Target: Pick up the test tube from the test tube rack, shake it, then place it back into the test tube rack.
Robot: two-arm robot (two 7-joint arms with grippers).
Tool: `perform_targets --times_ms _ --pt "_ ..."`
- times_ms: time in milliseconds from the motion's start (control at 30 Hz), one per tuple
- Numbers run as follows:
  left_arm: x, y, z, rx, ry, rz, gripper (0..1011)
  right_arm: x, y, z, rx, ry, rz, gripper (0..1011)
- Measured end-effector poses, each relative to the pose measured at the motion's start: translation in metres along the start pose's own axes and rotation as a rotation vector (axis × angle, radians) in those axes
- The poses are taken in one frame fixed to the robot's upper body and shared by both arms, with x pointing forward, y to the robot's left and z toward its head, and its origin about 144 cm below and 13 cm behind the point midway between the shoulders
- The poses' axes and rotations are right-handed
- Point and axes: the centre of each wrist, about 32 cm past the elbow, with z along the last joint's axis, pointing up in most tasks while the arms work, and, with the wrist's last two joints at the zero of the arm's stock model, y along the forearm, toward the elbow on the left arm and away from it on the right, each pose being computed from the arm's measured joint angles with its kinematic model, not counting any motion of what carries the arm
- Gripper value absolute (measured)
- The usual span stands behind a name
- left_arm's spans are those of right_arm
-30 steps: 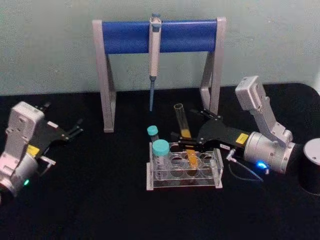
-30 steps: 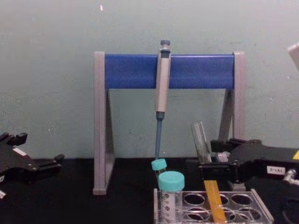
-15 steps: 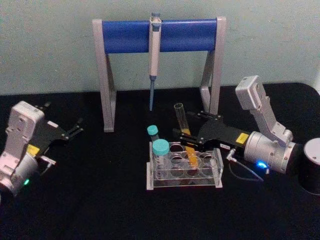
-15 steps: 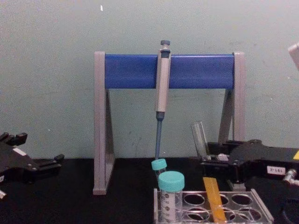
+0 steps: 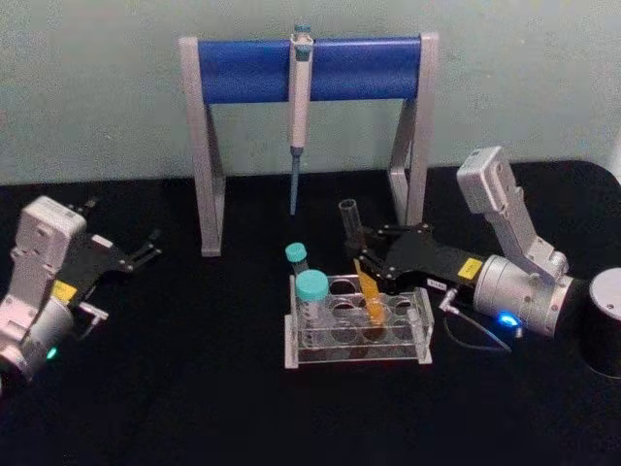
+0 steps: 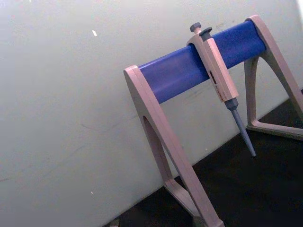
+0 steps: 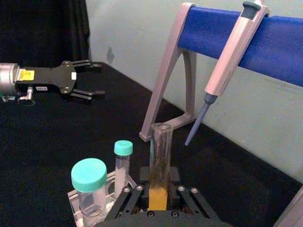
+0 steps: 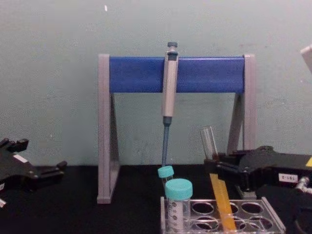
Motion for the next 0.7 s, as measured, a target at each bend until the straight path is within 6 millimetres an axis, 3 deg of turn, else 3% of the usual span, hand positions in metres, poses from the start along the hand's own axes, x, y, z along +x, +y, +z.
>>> perform_targets --times_ms 100,700 --pt "-0.0001 0.0000 0.0000 0.000 0.000 0.000 1001 0.0000 0.0000 0.0000 0.000 0.000 0.000 216" --pt "0.0000 0.0000 0.0000 0.000 0.000 0.000 1001 0.0005 -0.0027 0.0001 0.021 0.008 0.003 216"
